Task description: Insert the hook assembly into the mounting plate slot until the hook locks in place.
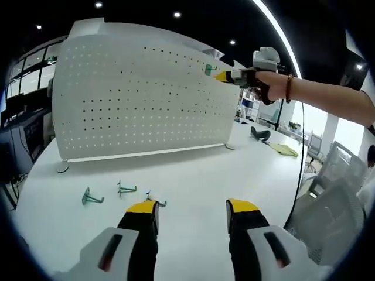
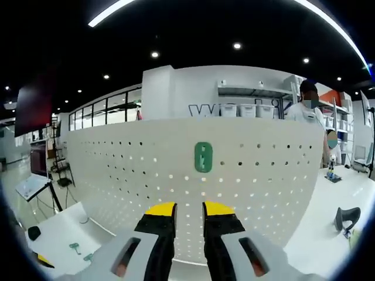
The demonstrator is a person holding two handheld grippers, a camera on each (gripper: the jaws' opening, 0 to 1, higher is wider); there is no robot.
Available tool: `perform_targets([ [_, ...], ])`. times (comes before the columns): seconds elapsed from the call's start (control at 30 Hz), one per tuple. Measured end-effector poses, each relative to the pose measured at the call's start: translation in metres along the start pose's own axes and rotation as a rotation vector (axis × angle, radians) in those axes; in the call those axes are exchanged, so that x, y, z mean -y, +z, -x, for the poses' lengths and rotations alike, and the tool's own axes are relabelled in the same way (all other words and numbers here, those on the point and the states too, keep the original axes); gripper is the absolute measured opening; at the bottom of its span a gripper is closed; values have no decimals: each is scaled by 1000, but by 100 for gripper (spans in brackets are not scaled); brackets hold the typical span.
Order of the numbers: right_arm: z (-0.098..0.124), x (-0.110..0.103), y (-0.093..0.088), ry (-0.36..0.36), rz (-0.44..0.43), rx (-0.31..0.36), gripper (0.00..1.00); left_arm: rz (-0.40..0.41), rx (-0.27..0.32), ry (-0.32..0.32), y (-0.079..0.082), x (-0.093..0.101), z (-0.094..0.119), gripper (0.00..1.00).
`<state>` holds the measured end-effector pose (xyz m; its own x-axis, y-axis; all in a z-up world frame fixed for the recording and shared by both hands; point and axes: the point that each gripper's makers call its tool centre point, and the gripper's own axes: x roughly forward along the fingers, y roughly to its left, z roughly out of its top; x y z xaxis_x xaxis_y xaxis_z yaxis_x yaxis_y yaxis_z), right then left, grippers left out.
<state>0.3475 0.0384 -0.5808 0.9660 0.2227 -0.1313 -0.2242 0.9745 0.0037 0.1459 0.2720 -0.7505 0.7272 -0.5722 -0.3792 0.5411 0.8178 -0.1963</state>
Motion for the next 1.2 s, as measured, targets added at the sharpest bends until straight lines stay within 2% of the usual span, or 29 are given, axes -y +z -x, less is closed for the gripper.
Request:
perform_targets([
  [0.13,8,-7,-15,8,-8,-16,16,6,-12,8,-2,-7,-4,46],
  [0.2,13,-13,-28,22,-7,-37,16,0,-20,16,-2,-11,-6,46],
  [0.23,15,-13,-32,22,-11,-42,16,-9,-53,23,-6,-14,-6,45],
  [0.37,22,-24,-49,43,-27,-66,16,-18,-37,8,-3,-16,-14,45],
  [0.47,27,-32,-56,66,-21,-79,16,-50,-72,7,-7,-17,-20,44],
  [0.57,31,-38,-63,93,-22,-86,16,-45,-70,6,-8,-20,-24,43],
  [0.67,36,-47,-69,120,-5,-93,16,-57,-89,21,-11,-25,-27,42],
  [0.73,38,-53,-76,140,-5,-103,16,-58,-127,54,-16,-32,-27,40],
  [0.8,42,-59,-84,153,2,-123,15,-60,-115,64,-14,-36,-30,38],
  [0.97,53,-72,-101,191,15,-154,15,-78,-144,82,-19,-48,-36,35],
  [1.2,66,-75,-116,194,-11,-175,15,-88,-159,104,-22,-59,-42,29],
])
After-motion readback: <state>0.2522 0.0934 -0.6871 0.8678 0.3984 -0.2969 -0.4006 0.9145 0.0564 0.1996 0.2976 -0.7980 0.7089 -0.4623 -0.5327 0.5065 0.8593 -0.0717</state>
